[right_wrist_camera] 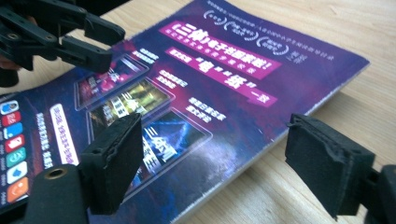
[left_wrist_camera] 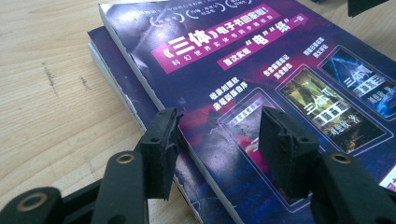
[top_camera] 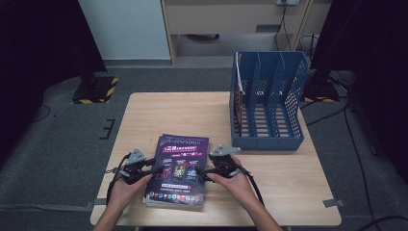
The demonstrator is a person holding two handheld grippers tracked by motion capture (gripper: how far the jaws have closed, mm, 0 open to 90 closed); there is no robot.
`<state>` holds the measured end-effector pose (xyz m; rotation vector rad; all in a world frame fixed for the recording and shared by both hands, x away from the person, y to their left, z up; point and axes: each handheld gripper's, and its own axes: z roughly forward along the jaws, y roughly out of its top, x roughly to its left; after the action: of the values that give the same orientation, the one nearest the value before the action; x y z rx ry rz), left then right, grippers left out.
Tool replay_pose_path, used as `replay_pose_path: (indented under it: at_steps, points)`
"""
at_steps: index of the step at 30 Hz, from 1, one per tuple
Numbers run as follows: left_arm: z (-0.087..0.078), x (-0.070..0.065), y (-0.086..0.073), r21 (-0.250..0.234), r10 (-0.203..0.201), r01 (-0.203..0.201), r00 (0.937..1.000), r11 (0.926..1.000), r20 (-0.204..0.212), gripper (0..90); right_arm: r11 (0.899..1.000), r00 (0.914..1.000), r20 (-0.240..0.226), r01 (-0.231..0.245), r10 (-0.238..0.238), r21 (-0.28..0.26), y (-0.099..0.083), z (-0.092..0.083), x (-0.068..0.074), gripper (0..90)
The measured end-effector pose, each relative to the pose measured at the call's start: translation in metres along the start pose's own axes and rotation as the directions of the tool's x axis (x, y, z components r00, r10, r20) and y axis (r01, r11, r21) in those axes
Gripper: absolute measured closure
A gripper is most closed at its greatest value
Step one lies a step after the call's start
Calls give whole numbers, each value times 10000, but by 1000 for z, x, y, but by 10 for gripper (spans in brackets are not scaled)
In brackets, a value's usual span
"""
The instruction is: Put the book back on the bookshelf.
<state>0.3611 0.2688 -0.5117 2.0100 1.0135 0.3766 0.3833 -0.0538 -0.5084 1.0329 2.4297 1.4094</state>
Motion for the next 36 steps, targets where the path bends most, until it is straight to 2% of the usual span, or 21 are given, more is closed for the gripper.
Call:
replay_pose_path:
  at_steps: [3, 5, 8, 11, 15, 19, 21, 23, 28, 36]
  points:
    - [0, -1, 0, 21, 148, -148, 9999, 9999, -67, 468, 9997, 10000, 31, -93, 92, 205, -1, 2, -4, 168]
    - [0, -1, 0, 7, 148, -148, 9999, 9999, -63, 465, 9992, 9995, -105, -303, 306, 265, -2, 5, -5, 162]
    - [0, -2, 0, 15, 222, -222, 9997, 9998, -108, 463, 9975, 9993, -132, -346, 355, 621, -5, 10, -6, 149]
    - [0, -2, 0, -7, 162, -162, 9998, 9999, -107, 461, 9941, 9970, -307, -688, 716, 833, -8, 16, -10, 147]
    - [0, -3, 0, -28, 225, -226, 9996, 9997, -150, 459, 9900, 9913, -627, -1104, 1161, 880, -8, 22, -13, 155]
    - [0, -2, -1, -41, 182, -182, 9998, 9998, -119, 459, 9872, 9872, -775, -1321, 1391, 893, -7, 27, -15, 157]
    - [0, -2, -1, -51, 166, -166, 9998, 9998, -102, 459, 9888, 9896, -692, -1196, 1260, 896, -5, 26, -14, 180]
    - [0, -3, -1, -24, 218, -219, 9996, 9998, -172, 459, 9931, 9932, -478, -1032, 1059, 554, -3, 21, -12, 238]
    - [0, -2, -1, -26, 141, -142, 9998, 9999, -163, 457, 9942, 9916, -723, -1057, 1069, 200, 9, 15, -10, 247]
    - [-1, 0, -2, 9, 30, -30, 10000, 10000, -78, 458, 9928, 9890, -881, -1177, 1191, 206, 34, 28, -6, 259]
